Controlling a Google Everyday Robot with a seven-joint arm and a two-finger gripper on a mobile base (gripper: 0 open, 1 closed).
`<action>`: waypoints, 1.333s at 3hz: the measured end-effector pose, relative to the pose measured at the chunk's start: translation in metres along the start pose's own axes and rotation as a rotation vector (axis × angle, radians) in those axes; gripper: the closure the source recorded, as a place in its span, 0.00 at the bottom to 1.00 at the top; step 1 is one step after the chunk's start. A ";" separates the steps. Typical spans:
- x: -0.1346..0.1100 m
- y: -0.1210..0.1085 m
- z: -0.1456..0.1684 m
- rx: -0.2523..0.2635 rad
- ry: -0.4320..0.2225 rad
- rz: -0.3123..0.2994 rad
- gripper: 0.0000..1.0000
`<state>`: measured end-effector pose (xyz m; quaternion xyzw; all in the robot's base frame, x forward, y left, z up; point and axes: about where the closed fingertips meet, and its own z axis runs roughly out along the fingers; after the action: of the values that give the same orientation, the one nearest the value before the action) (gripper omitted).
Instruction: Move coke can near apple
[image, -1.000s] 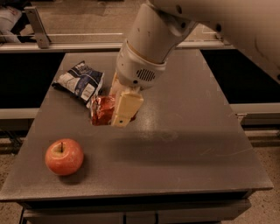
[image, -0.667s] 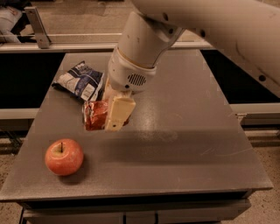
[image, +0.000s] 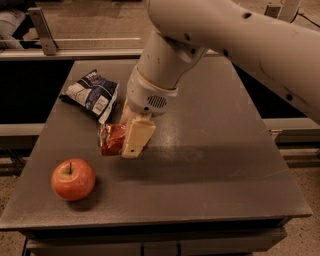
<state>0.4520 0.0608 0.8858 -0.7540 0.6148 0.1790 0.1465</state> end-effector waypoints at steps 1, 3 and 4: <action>0.009 0.005 0.006 -0.003 0.017 -0.016 1.00; -0.008 0.039 0.040 -0.067 -0.009 -0.103 1.00; -0.009 0.041 0.042 -0.072 -0.010 -0.106 1.00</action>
Offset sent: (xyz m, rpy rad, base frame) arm -0.0421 -0.0031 -0.0291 -0.0219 -0.0195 0.1146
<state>0.4068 0.0790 0.8523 -0.7894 0.5664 0.1967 0.1318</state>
